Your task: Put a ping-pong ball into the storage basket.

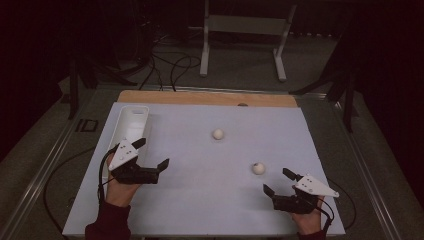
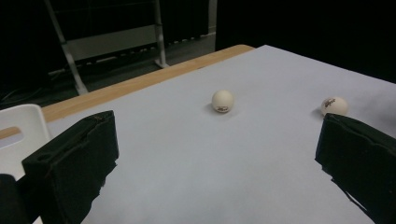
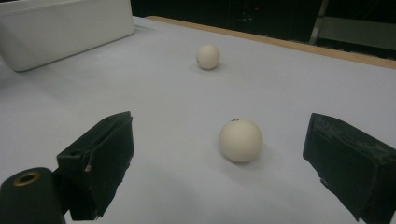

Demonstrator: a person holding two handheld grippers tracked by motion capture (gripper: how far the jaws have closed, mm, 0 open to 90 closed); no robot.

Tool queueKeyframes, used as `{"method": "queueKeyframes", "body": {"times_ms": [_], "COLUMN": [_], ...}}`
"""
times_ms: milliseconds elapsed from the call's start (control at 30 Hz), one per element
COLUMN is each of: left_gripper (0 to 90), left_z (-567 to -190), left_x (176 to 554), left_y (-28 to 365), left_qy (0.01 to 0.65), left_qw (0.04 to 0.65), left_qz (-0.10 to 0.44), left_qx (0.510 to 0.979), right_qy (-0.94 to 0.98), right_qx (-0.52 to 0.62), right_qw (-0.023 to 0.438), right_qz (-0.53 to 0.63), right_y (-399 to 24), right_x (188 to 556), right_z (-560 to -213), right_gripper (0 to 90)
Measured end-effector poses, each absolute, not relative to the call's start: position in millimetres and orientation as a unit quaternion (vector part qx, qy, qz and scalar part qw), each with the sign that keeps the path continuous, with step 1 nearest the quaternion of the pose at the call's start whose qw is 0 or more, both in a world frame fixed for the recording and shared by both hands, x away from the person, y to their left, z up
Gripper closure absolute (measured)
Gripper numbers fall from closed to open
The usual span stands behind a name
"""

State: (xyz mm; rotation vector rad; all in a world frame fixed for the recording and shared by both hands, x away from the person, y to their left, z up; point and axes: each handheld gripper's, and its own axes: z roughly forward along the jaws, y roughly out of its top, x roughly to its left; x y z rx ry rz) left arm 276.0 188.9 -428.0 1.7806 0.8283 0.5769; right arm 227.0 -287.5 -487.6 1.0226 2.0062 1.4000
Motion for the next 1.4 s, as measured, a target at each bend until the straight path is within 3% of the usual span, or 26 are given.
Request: {"method": "queueKeyframes", "body": {"times_ms": [1400], "left_gripper": [0.0], "left_z": [-428], "left_x": [312], "left_y": [120], "left_qy": [0.312], "left_qw": [0.516], "left_qz": [0.188], "left_qx": [0.775], "right_qy": [0.732], "right_qx": [0.378], "right_qw": [0.247], "right_qz": [0.51], "right_y": [-289], "right_x": [229], "right_z": [-487], "right_gripper": [8.5]}}
